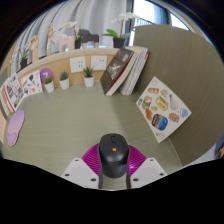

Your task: Arrange mouse

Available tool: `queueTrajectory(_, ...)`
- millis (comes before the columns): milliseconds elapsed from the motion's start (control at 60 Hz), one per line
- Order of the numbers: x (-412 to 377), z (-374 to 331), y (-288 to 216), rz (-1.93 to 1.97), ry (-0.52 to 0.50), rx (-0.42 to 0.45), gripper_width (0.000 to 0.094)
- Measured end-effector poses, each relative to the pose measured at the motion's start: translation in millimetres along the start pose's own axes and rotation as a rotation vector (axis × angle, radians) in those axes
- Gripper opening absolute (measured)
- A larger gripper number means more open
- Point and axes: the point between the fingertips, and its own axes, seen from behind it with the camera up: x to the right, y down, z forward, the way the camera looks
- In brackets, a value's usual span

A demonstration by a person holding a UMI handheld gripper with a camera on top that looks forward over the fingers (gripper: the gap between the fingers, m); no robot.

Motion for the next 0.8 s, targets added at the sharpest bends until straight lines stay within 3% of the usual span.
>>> queueTrajectory(117, -47, -58, -78, 0.017, 0.02, 0.127, 0.0313)
queueTrajectory(300, -196, -160, -200, 0.07, -0.087, 0.342, 0.0312)
queueTrajectory(417, -305, -184, -238, 0.035, -0.15, 0.415, 0.0311)
queueTrajectory(567, -435, -148, -219, 0.023, -0.253, 0.339, 0.031)
queueTrajectory(800, -534, -37, -107, -0.072, -0.271, 0.112, 0.0319)
